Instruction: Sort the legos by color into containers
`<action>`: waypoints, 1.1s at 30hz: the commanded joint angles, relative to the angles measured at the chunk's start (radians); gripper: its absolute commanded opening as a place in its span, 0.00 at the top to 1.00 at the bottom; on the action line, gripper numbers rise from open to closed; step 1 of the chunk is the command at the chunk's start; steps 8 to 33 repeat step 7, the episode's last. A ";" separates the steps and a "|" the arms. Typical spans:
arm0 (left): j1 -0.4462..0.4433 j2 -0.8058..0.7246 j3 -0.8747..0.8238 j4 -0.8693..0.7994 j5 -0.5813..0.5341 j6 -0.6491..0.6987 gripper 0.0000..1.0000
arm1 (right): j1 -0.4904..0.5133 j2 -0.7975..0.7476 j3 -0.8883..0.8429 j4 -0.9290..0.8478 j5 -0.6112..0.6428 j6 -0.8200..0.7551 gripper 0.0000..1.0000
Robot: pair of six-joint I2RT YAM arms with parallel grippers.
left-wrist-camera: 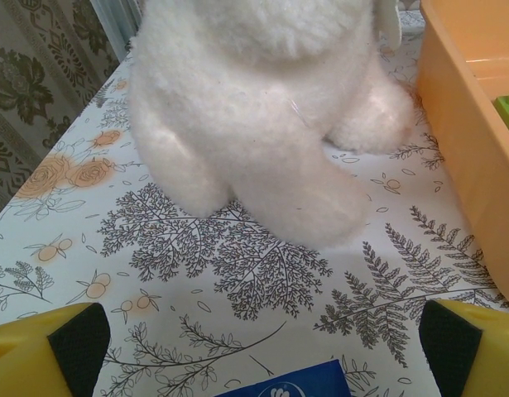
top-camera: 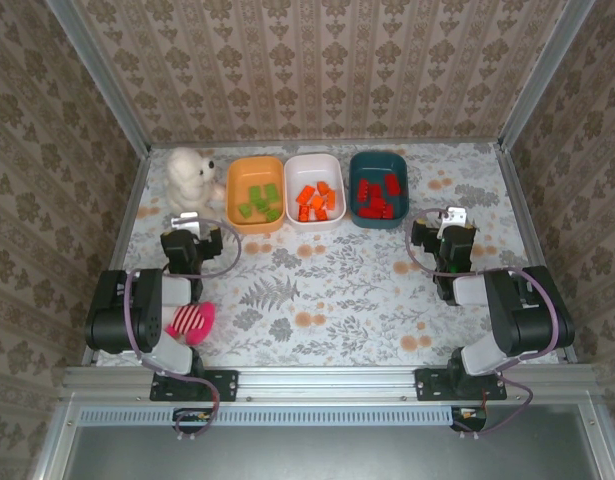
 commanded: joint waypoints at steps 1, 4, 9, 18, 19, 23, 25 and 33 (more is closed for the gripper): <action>-0.007 -0.006 0.022 0.026 -0.025 0.025 0.00 | 0.008 0.011 0.033 -0.001 -0.017 -0.021 0.00; -0.009 -0.004 0.023 0.023 -0.026 0.026 0.00 | 0.009 0.012 0.036 -0.005 -0.029 -0.025 0.00; -0.008 -0.005 0.023 0.023 -0.026 0.025 0.00 | 0.008 0.009 0.029 0.002 -0.030 -0.025 0.00; -0.008 -0.005 0.023 0.023 -0.026 0.025 0.00 | 0.008 0.009 0.029 0.002 -0.030 -0.025 0.00; -0.008 -0.005 0.023 0.023 -0.026 0.025 0.00 | 0.008 0.009 0.029 0.002 -0.030 -0.025 0.00; -0.008 -0.005 0.023 0.023 -0.026 0.025 0.00 | 0.008 0.009 0.029 0.002 -0.030 -0.025 0.00; -0.008 -0.005 0.023 0.023 -0.026 0.025 0.00 | 0.008 0.009 0.029 0.002 -0.030 -0.025 0.00; -0.008 -0.005 0.023 0.023 -0.026 0.025 0.00 | 0.008 0.009 0.029 0.002 -0.030 -0.025 0.00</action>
